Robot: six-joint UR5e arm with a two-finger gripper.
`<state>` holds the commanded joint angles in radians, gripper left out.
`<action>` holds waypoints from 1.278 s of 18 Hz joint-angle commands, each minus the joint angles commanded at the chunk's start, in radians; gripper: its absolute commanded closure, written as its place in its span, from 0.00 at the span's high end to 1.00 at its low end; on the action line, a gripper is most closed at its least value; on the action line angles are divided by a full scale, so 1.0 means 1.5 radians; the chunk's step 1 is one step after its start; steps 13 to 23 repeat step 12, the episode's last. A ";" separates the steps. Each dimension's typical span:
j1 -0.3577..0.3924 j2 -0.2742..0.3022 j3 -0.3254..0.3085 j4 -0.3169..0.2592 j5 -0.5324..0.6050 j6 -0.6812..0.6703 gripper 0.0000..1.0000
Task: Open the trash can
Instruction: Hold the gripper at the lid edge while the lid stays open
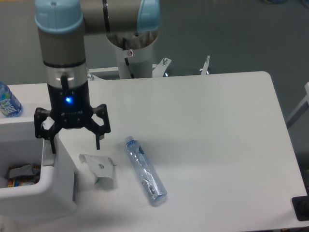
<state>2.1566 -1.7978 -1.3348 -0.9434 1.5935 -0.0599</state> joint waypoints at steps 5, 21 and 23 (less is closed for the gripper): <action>0.042 0.011 0.010 -0.037 0.111 0.048 1.00; 0.087 0.039 -0.048 -0.143 0.185 0.246 1.00; 0.087 0.039 -0.048 -0.143 0.185 0.246 1.00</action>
